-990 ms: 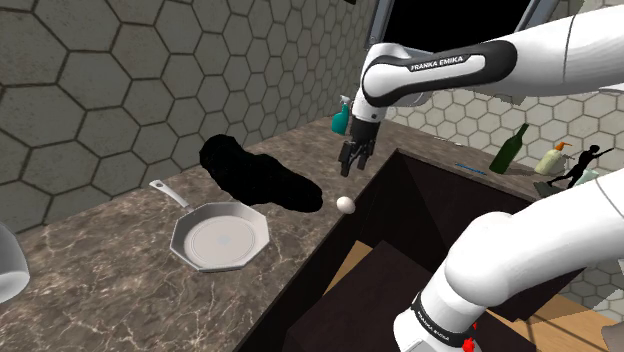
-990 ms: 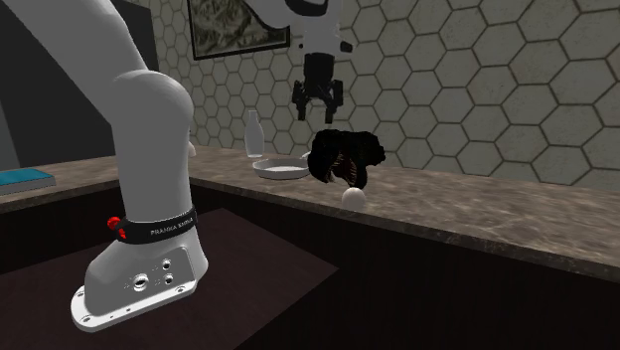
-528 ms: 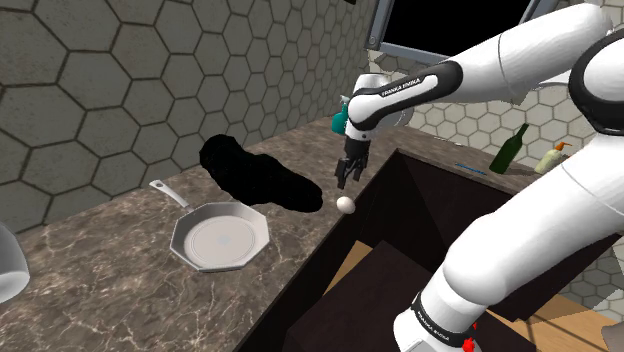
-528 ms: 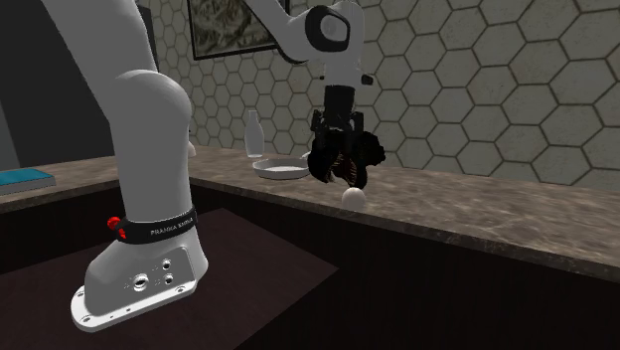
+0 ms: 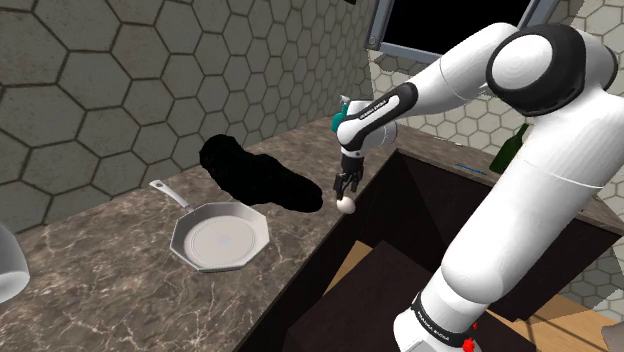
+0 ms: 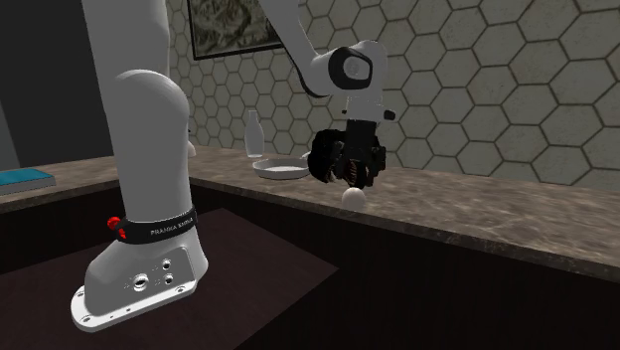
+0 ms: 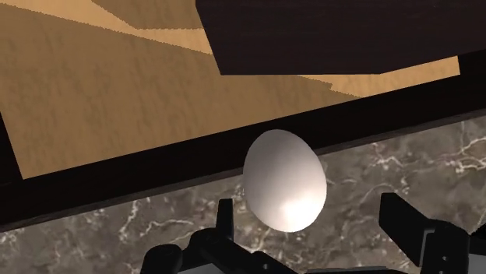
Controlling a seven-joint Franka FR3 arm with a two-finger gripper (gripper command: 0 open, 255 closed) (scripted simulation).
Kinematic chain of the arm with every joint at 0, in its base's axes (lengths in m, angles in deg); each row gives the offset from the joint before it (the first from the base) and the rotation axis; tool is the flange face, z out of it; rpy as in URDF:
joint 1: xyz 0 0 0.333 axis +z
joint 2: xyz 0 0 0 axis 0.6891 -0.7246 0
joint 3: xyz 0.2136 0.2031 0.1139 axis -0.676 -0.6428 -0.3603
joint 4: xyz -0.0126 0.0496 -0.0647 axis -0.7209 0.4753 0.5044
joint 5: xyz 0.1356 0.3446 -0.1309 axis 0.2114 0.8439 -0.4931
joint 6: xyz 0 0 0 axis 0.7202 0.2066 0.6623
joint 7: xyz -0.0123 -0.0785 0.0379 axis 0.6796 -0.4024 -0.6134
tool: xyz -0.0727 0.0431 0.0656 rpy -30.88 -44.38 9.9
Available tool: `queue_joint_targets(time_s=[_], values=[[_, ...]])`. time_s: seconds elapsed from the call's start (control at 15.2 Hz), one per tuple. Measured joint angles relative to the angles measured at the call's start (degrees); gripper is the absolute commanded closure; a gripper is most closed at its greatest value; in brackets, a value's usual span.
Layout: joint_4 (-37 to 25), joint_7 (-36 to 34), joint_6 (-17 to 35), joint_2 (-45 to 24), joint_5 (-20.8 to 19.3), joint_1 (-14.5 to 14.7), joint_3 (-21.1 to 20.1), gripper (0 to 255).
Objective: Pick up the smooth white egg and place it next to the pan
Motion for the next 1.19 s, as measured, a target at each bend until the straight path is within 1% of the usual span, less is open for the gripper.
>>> queue_joint_targets(time_s=[0.53, 0.92, 0.99, 1.19], values=[[1.3, 1.4, 6.4, -5.4, 1.1, -0.5, 0.3, 0], [1.4, 1.4, 7.0, -5.8, 1.2, -0.4, 0.2, 0], [1.4, 1.4, 7.0, -5.8, 1.2, -0.4, 0.2, 255], [1.5, 1.4, 7.0, -5.7, 1.2, -0.4, 0.2, 255]])
